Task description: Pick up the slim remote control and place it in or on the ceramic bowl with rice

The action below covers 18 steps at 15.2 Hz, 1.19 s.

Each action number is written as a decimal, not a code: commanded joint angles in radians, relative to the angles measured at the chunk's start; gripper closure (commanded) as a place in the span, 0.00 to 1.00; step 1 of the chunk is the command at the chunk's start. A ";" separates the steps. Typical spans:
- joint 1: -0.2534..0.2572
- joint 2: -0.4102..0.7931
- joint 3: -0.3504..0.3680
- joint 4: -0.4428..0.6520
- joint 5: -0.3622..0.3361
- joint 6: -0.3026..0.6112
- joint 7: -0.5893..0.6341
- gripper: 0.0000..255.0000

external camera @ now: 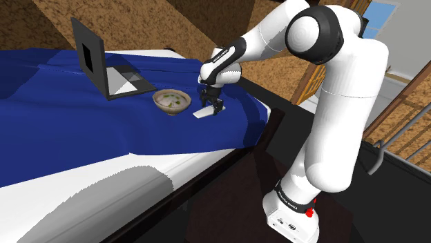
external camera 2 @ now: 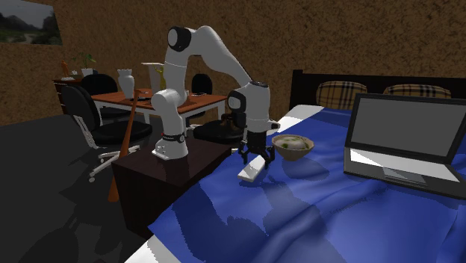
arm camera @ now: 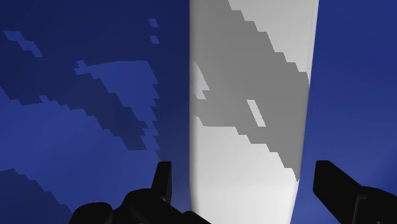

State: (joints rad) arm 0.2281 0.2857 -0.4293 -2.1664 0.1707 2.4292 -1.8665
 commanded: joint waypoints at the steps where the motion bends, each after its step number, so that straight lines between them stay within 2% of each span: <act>1: 0.000 0.000 0.000 0.000 0.000 0.000 0.000 0.00; 2: 0.000 0.000 0.000 0.000 0.000 0.000 0.000 0.00; 3: 0.000 0.000 0.000 0.000 0.000 0.000 0.000 1.00; 12: 0.000 0.000 0.000 0.000 0.000 0.000 0.000 1.00; 18: 0.013 -0.060 -0.017 0.014 -0.042 -0.068 0.028 1.00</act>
State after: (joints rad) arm 0.2391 0.2372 -0.4434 -2.1553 0.1371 2.3748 -1.8435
